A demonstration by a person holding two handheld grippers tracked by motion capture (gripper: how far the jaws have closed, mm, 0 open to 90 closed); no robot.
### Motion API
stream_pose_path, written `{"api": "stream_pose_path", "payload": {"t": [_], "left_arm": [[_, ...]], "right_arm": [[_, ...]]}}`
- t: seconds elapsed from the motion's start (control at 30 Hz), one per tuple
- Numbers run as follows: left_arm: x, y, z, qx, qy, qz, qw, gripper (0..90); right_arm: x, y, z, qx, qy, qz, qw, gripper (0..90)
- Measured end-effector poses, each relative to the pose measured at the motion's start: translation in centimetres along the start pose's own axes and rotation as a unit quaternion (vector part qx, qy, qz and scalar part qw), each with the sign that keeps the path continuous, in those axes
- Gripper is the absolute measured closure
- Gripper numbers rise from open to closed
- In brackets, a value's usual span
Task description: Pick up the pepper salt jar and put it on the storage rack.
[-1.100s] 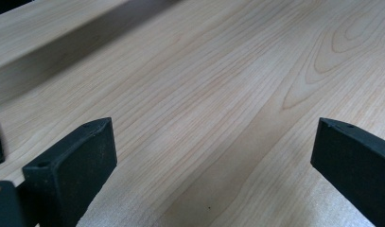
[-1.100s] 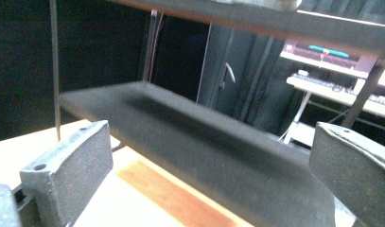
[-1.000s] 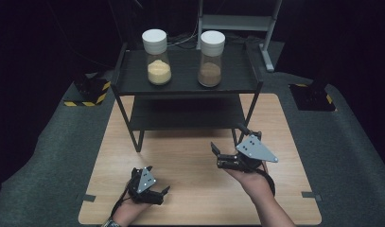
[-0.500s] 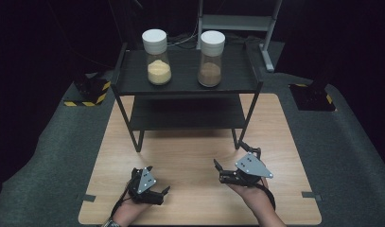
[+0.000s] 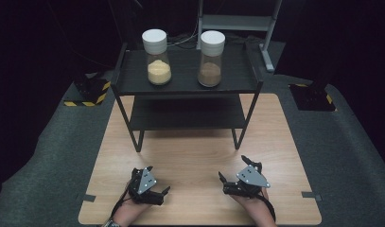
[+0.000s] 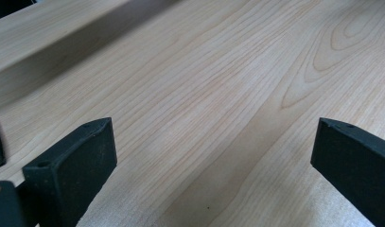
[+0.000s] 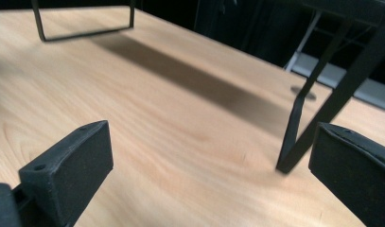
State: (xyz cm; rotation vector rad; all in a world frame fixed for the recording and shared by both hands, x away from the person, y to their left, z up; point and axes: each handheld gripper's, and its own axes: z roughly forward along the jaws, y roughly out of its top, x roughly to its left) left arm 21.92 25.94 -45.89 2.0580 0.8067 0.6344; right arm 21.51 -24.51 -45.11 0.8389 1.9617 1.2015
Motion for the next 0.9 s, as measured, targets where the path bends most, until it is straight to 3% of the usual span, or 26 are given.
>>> {"api": "stream_pose_path", "payload": {"t": [0.13, 0.33, 0.57, 0.9], "left_arm": [[-0.1, 0.1, 0.0, 0.003, 0.001, 0.003, 1.0000, 1.3], [-0.2, 0.1, 0.0, 0.003, 0.002, 0.004, 1.0000, 1.3], [-0.3, 0.2, 0.1, 0.005, 0.003, 0.009, 0.9999, 1.3], [-0.5, 0.3, 0.1, 0.008, 0.005, 0.014, 0.9999, 1.3]], "right_arm": [[0.4, -1.0, 0.1, 0.023, -0.007, -0.009, 0.9997, 0.0], [0.8, -1.7, 0.0, 0.036, -0.013, -0.022, 0.9990, 0.0], [1.7, -1.1, 0.0, 0.066, -0.028, -0.063, 0.9954, 0.0], [1.8, -0.7, 0.2, 0.080, -0.029, -0.070, 0.9939, 0.0]]}}
